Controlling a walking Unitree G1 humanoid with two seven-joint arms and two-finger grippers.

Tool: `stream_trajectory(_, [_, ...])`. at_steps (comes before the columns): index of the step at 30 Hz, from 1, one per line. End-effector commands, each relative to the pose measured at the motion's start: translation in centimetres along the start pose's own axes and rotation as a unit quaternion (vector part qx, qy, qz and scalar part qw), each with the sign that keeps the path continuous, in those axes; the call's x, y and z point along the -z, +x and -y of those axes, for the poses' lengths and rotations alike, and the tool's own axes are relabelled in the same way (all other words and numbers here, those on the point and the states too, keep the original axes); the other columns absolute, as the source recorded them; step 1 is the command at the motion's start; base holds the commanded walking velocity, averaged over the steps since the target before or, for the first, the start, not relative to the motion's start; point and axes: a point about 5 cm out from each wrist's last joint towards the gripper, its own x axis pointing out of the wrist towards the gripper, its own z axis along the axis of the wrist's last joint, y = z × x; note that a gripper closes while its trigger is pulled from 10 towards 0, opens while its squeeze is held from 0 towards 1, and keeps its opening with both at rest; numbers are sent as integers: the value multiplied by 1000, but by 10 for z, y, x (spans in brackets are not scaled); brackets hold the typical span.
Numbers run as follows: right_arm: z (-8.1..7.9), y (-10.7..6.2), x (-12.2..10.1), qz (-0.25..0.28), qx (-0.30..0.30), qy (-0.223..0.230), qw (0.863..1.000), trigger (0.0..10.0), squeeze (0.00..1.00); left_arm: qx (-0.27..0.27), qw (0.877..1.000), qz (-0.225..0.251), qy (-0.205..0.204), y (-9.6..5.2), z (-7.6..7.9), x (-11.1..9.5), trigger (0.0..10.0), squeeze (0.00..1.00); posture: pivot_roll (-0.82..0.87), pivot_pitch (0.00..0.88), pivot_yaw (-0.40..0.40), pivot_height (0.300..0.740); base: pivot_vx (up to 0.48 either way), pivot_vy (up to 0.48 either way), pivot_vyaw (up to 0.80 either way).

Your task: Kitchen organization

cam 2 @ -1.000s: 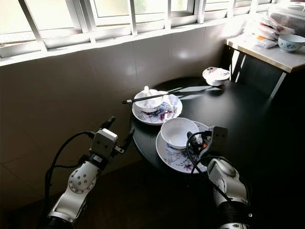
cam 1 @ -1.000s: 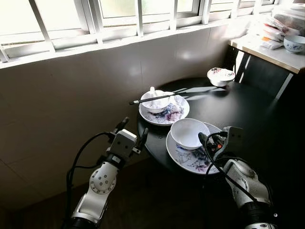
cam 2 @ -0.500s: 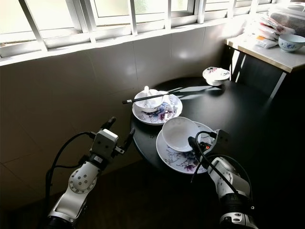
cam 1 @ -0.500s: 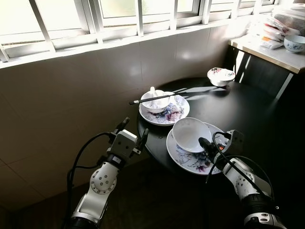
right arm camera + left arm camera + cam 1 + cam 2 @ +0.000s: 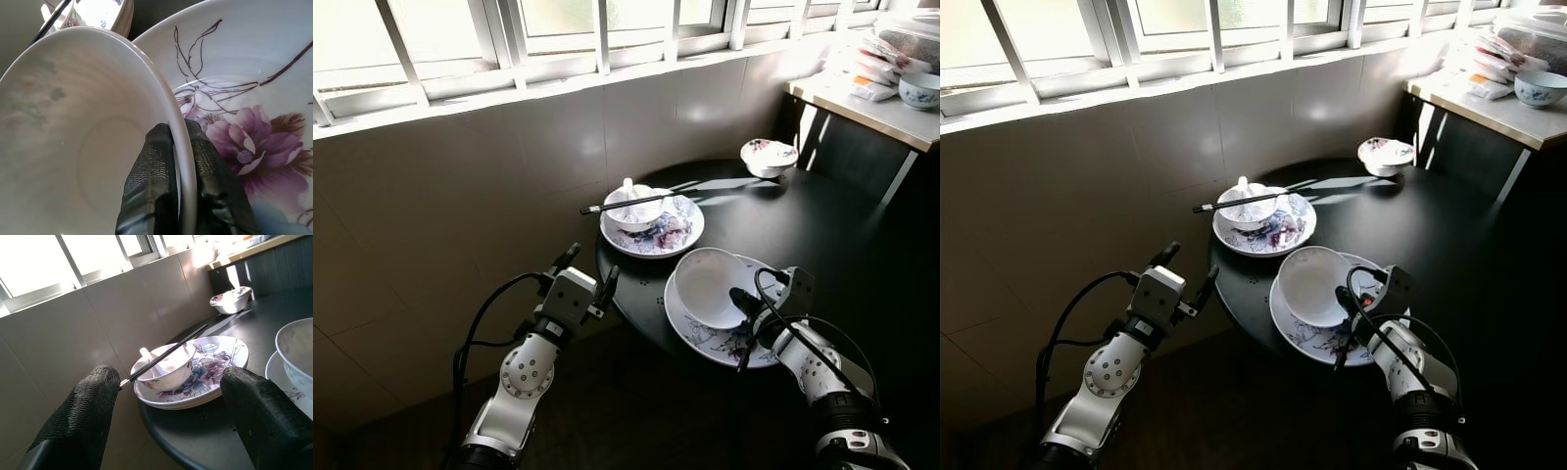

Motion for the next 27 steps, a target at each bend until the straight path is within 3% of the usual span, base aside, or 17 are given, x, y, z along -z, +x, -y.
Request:
stream_trajectory(1, [2, -1, 3, -7, 8, 8, 1000, 0, 0, 1, 1000, -4, 6, 2, 0, 1, 10000, 0, 32, 0, 32, 740, 0, 0, 0])
stream_trajectory(7, [2, -1, -1, 12, 14, 8, 1000, 0, 0, 1, 1000, -5, 6, 2, 0, 1, 10000, 0, 32, 0, 32, 740, 0, 0, 0])
stream_trajectory(9, [-3, -6, -25, 112, 23, 5, 993, 0, 0, -1, 1000, -5, 7, 2, 0, 2, 10000, 0, 34, 0, 32, 740, 0, 0, 0])
stream_trajectory(16, [-29, -15, -47, 201, -28, -45, 978, 0, 0, -2, 1000, -5, 7, 2, -1, 2, 10000, 0, 32, 0, 33, 740, 0, 0, 0])
stream_trajectory(18, [-46, -23, -57, 245, -62, -73, 965, 0, 0, -3, 1000, -6, 4, 1, -1, 3, 10000, 0, 31, 0, 35, 740, 0, 0, 0])
stream_trajectory(22, [-56, -28, -58, 261, -78, -107, 956, 0, 0, -6, 1000, -8, -1, 1, -2, 3, 10000, 0, 32, 0, 36, 740, 0, 0, 400])
stream_trajectory(24, [-63, -31, -58, 276, -81, -140, 947, 0, 0, -7, 1000, -11, -7, 0, -3, 4, 10000, 0, 32, 0, 36, 740, 0, 480, 800])
stream_trajectory(27, [-66, -33, -57, 279, -88, -148, 945, 0, 0, -7, 1000, -12, -8, 0, -4, 5, 10000, 0, 33, 0, 36, 740, 0, 480, 800])
